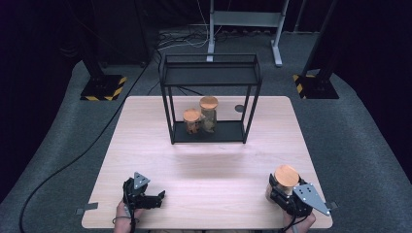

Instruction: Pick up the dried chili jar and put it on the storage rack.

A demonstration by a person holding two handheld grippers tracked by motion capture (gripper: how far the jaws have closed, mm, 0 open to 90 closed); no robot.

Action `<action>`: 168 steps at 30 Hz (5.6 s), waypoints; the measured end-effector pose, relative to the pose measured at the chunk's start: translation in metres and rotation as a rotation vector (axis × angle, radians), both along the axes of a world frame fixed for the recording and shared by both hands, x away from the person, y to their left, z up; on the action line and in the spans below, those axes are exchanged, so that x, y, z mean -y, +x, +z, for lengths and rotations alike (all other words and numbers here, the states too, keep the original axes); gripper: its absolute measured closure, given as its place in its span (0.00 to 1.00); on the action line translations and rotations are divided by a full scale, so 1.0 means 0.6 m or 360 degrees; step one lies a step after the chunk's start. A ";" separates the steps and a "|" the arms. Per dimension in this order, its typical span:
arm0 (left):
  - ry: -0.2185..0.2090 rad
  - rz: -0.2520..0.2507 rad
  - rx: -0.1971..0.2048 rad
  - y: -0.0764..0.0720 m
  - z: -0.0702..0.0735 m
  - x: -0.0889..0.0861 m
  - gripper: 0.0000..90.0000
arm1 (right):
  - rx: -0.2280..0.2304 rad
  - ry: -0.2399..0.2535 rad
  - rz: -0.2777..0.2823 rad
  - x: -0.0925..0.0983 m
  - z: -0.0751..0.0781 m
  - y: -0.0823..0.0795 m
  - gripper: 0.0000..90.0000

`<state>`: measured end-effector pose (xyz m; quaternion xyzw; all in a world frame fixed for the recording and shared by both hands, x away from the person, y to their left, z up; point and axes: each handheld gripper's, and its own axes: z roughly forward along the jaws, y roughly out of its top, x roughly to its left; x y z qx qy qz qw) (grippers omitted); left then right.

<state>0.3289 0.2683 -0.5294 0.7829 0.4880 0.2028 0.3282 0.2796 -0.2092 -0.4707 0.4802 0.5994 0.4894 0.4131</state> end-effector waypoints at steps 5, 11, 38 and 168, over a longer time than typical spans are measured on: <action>0.0000 0.0000 0.0000 0.000 0.000 0.000 0.01 | 0.0016 0.0002 0.0015 -0.005 0.005 -0.002 0.27; 0.0000 0.0000 0.0000 0.000 0.000 0.000 0.01 | 0.0014 -0.0003 0.0036 -0.013 0.007 0.000 0.27; 0.0000 0.0000 0.0002 0.000 0.000 0.000 0.01 | 0.0021 -0.0029 0.0174 -0.061 0.022 0.024 0.27; 0.0000 0.0003 0.0001 0.000 0.000 0.000 0.01 | 0.0038 -0.0026 0.0460 -0.190 0.065 0.238 0.27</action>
